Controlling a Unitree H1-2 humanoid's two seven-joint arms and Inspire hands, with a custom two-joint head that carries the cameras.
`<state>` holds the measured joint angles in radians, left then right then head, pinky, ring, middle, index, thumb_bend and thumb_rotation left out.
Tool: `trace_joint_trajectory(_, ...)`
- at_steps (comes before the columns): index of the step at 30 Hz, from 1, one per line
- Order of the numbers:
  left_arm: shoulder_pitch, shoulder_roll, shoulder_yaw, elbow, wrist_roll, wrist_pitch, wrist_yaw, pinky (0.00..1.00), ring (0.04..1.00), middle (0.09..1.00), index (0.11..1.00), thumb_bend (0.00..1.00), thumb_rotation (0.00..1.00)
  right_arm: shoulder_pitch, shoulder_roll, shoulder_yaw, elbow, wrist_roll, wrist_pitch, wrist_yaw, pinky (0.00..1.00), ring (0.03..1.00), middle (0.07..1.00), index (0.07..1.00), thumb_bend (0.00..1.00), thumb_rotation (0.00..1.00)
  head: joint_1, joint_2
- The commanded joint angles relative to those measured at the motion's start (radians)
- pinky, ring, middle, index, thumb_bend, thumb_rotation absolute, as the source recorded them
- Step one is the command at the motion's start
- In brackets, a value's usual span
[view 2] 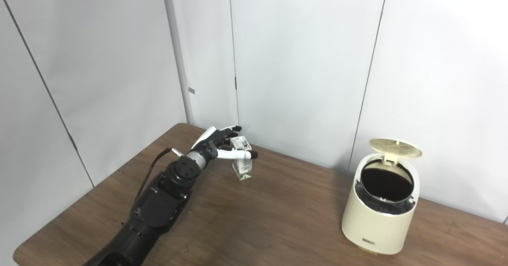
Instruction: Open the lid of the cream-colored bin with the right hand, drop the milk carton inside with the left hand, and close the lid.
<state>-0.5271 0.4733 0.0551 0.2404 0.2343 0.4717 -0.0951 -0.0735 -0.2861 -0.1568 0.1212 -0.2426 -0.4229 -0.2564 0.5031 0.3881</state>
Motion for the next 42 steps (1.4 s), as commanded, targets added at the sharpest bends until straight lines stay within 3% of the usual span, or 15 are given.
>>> trace_joint_trajectory(1, -0.049, 0.037, 0.005, -0.001, 0.036, -0.003, 0.007, 0.79, 0.883, 0.918, 0.949, 1.00, 0.36, 0.056, 0.018, 0.002, 0.023, 0.003, -0.027, 0.000, 0.49, 0.643, 0.693, 0.664, 0.29, 0.58, 0.000, 0.000)
trace_joint_trajectory(11, -0.050, 0.048, -0.005, 0.031, 0.120, -0.002, 0.005, 0.75, 0.845, 0.880, 0.909, 1.00, 0.36, 0.064, 0.019, -0.003, 0.007, -0.016, -0.013, -0.001, 0.47, 0.637, 0.684, 0.662, 0.29, 0.59, -0.004, 0.006)
trace_joint_trajectory(22, -0.062, 0.040, 0.008, 0.056, 0.208, -0.002, -0.046, 0.72, 0.832, 0.883, 0.921, 1.00, 0.34, 0.065, 0.026, -0.002, 0.008, -0.007, -0.032, -0.001, 0.47, 0.634, 0.682, 0.661, 0.31, 0.62, -0.016, 0.008)
trace_joint_trajectory(42, -0.053, 0.026, -0.007, 0.061, 0.127, -0.006, -0.062, 0.67, 0.806, 0.872, 0.913, 1.00, 0.35, 0.074, 0.037, -0.009, -0.010, -0.023, -0.023, -0.003, 0.46, 0.634, 0.685, 0.660, 0.39, 0.77, -0.031, 0.012)
